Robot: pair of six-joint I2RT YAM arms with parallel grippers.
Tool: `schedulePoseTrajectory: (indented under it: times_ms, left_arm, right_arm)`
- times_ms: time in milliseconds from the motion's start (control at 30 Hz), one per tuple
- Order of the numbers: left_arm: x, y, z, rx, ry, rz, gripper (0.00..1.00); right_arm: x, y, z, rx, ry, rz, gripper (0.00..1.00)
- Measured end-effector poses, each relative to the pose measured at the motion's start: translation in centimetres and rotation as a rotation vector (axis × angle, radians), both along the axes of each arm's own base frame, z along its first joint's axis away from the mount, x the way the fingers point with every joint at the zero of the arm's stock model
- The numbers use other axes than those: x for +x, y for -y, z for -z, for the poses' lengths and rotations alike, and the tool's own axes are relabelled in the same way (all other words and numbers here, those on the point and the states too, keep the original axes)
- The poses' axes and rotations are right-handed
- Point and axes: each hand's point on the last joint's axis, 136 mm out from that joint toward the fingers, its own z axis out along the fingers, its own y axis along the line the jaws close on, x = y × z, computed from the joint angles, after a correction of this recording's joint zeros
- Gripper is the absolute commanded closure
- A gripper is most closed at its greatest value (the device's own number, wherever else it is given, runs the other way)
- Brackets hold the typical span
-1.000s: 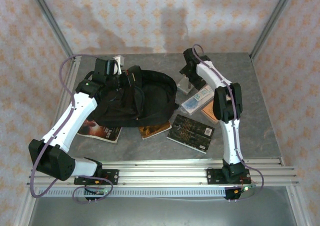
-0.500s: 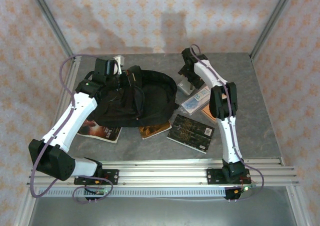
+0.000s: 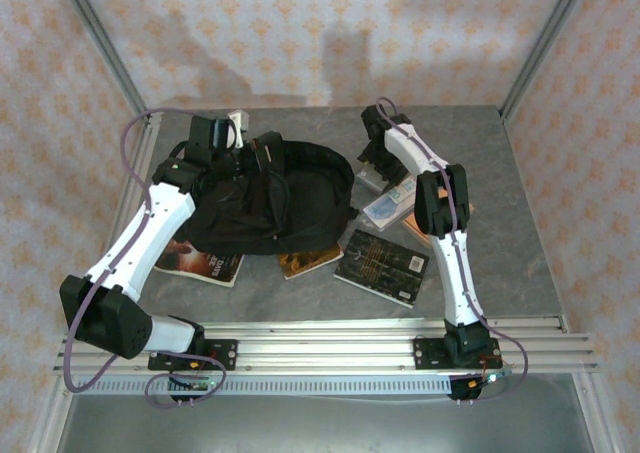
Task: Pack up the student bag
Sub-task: Place the pencil case in the student bag.
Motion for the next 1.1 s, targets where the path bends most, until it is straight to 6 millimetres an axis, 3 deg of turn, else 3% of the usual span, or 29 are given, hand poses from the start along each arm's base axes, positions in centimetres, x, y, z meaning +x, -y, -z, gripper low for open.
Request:
schedulePoseTrajectory:
  times_ms: [133,367,467,567,700,833,933,1100]
  left_arm:
    - [0.0,0.1,0.1,-0.006,-0.004,0.005,1.00]
    - [0.1,0.3,0.4,-0.011,-0.012,0.014,1.00]
    - [0.2,0.7,0.4,-0.022,-0.018,0.029,1.00]
    - [0.5,1.1,0.2,-0.034,-0.020,0.044,1.00]
    - [0.9,2.0,-0.7,-0.037,-0.015,0.070,1.00]
    - [0.6,4.4,-1.6,-0.018,-0.010,0.141,1.00]
    - [-0.1,6.3,-1.6,0.002,-0.023,0.195,1.00]
    - [-0.8,8.0,-1.3,0.038,-0.039,0.248,1.00]
  right_arm:
    - [-0.1,0.1,-0.1,0.000,0.002,-0.003,0.28]
    - [-0.1,0.2,-0.9,-0.006,0.012,-0.019,0.28]
    - [-0.4,0.7,-2.3,-0.027,0.028,-0.024,0.28]
    - [-0.7,1.3,-5.5,-0.041,0.078,-0.023,0.27]
    - [-2.3,2.5,-11.3,-0.048,0.175,-0.017,0.28]
    - [-4.4,3.5,-16.5,-0.038,0.283,-0.012,0.28]
    - [-6.4,4.1,-18.7,-0.028,0.339,-0.019,0.28]
    - [-8.9,3.6,-19.8,-0.018,0.377,-0.069,0.29]
